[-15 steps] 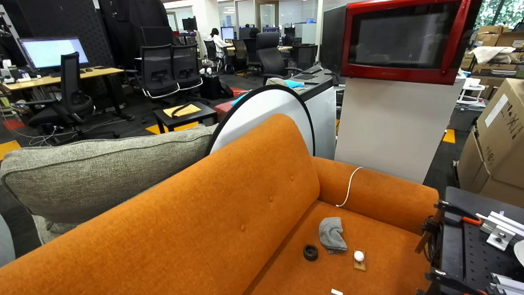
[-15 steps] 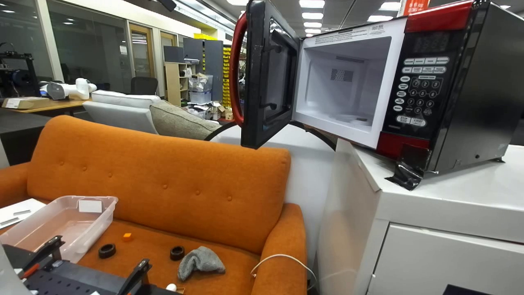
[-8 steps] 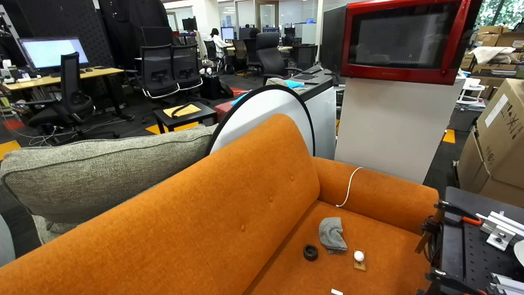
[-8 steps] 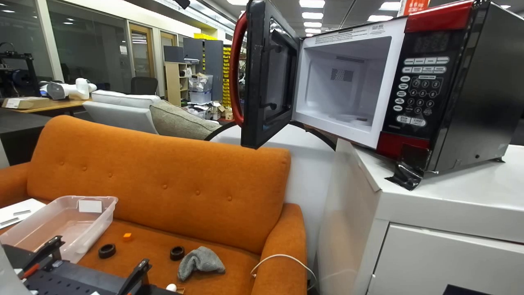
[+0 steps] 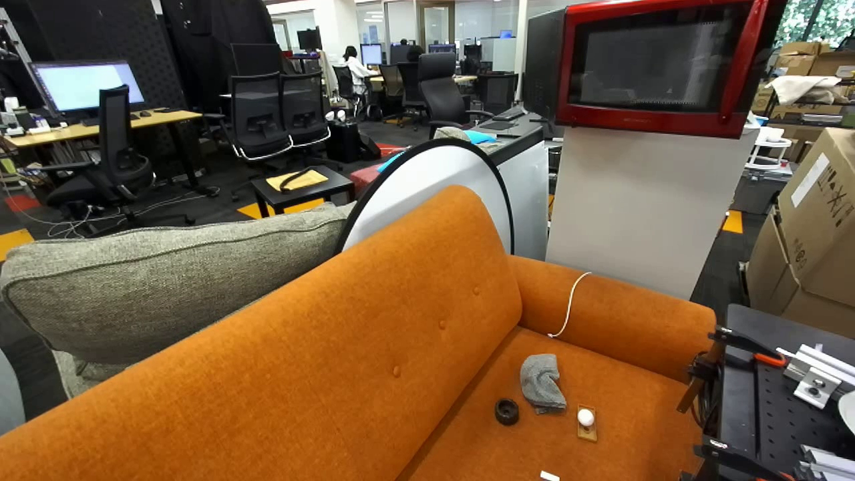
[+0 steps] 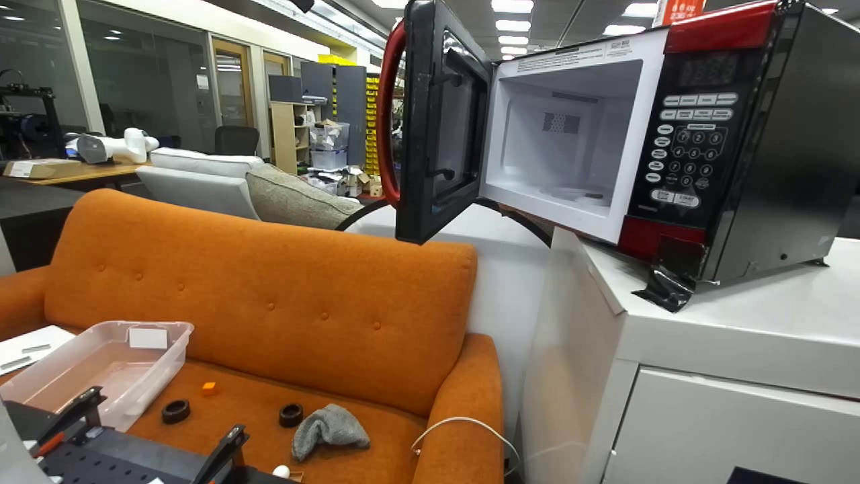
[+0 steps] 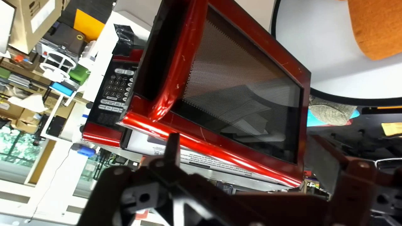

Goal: Remove the bottle from the top of the microwave and put it in the box on the couch

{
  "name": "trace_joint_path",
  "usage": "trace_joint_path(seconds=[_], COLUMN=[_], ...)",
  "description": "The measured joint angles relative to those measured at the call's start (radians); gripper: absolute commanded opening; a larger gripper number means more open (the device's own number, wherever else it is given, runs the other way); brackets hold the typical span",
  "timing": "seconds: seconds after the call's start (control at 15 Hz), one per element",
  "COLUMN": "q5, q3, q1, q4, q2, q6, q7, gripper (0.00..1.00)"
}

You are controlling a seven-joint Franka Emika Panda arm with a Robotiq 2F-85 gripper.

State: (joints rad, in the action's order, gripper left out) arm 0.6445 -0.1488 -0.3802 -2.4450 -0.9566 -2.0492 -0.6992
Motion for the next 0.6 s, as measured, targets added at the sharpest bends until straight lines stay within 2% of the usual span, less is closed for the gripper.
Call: trace_joint_path(seconds=[0.27,0.6], q5=[0.104,0.262], q3=[0.051,0.120], q1=[-0.043,-0.079], q4=[0.017,0.088], q2=[0.033,0.151], q6=[-0.021,-0.038], q7=[-0.115,-0.330], gripper=[1.00,1.00])
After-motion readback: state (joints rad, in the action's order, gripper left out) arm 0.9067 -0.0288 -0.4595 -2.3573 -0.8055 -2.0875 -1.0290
